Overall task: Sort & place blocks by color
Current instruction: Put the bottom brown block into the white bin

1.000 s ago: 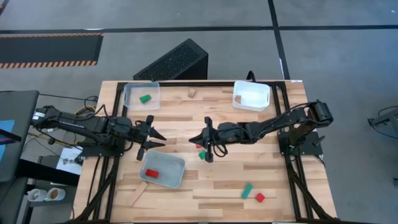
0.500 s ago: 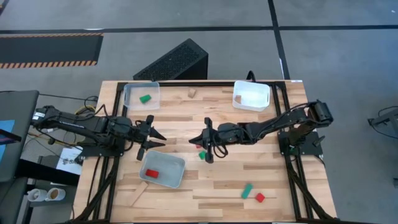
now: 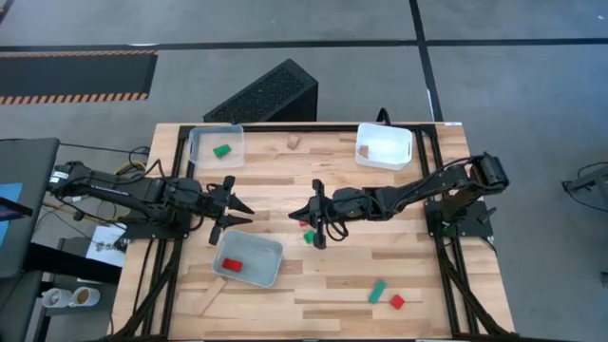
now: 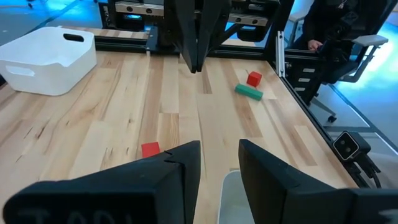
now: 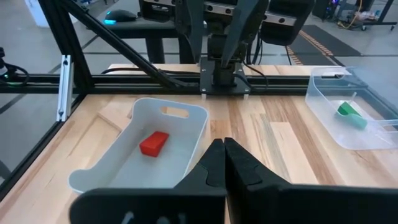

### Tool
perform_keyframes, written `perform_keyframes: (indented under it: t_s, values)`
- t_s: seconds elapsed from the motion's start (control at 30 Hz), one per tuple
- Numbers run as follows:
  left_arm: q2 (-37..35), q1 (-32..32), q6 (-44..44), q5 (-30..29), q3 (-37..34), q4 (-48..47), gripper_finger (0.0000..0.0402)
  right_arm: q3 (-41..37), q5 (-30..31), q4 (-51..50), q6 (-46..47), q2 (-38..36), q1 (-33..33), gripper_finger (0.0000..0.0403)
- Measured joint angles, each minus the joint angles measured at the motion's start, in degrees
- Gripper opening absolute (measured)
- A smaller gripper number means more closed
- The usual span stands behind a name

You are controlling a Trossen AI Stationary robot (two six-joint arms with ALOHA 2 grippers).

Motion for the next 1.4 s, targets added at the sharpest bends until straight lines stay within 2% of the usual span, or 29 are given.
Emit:
perform_keyframes:
  t_s: [0.5,0.77,0.97,1.17,1.4]
  values:
    - [0.2,0.0,0.0,-1.2,0.0,0.0,0.0095,0.0,0.0,0.0,0.0,0.0,0.0,0.0008]
    - [4.2,0.0,-0.5,-6.1,0.0,1.0,0.0095,0.0,0.0,0.1,0.0,0.0,0.0,0.0008]
    - [7.0,0.0,0.6,-7.0,0.0,3.1,0.0096,0.0,0.0,0.1,0.0,0.0,0.0,0.0008]
    - [5.0,0.0,2.7,-10.1,0.0,5.8,0.0096,0.0,0.0,0.0,0.0,0.0,0.0,0.0008]
    - [2.6,0.0,-1.9,-9.3,0.0,8.4,0.0096,0.0,-0.1,-0.4,0.1,0.0,0.2,0.0008]
